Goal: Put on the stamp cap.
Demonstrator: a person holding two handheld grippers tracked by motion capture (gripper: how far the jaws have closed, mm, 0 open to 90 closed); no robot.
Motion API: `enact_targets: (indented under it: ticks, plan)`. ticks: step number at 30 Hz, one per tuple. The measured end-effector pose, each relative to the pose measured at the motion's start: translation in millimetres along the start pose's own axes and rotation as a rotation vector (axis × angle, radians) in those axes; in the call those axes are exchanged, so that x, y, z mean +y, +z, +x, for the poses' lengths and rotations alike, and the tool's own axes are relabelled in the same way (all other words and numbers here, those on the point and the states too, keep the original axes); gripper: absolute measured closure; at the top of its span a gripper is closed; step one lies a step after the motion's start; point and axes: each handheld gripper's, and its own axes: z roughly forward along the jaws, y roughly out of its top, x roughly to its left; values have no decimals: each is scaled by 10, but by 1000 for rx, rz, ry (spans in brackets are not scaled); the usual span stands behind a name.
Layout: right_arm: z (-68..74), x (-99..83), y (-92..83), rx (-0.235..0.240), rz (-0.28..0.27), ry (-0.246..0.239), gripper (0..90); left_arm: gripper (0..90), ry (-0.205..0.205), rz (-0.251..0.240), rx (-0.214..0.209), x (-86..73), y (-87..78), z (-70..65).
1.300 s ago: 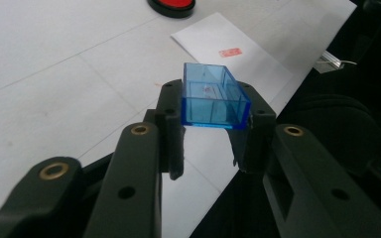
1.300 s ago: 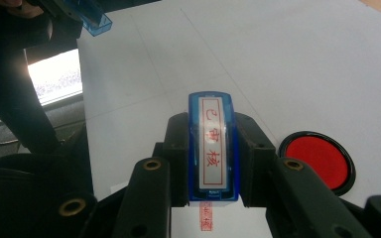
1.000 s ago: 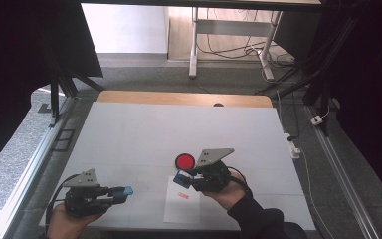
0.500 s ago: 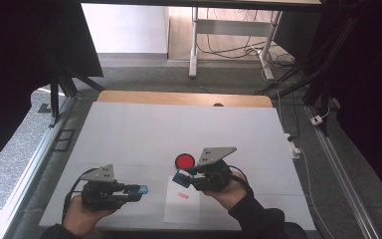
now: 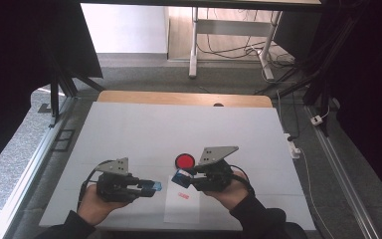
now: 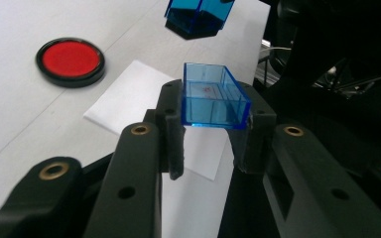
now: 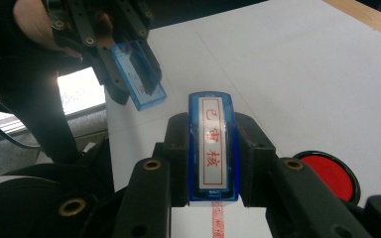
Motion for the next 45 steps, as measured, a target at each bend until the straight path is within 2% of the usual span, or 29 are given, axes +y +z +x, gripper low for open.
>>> enact_targets:
  ticks: [3, 10, 16, 25, 37, 45]
  plan:
    - [0, 9, -23, 6, -6, 1, 711, 687, 2, -8, -34, 48, 60, 26]
    - [-7, 33, -67, 20, -32, -1, 711, 688, 33, 12, -71, 128, 185, 70]
    - [-16, 56, -107, 38, -55, 5, 711, 689, 44, 6, -114, 168, 250, 130]
    - [-24, 70, -121, 95, -77, 9, 711, 690, 81, 28, -177, 204, 353, 183]
    - [27, 74, -45, 155, -60, -6, 711, 691, 121, 55, -232, 229, 470, 229]
    - [47, 78, -23, 174, -53, -13, 711, 692, 156, 41, -268, 237, 489, 241]
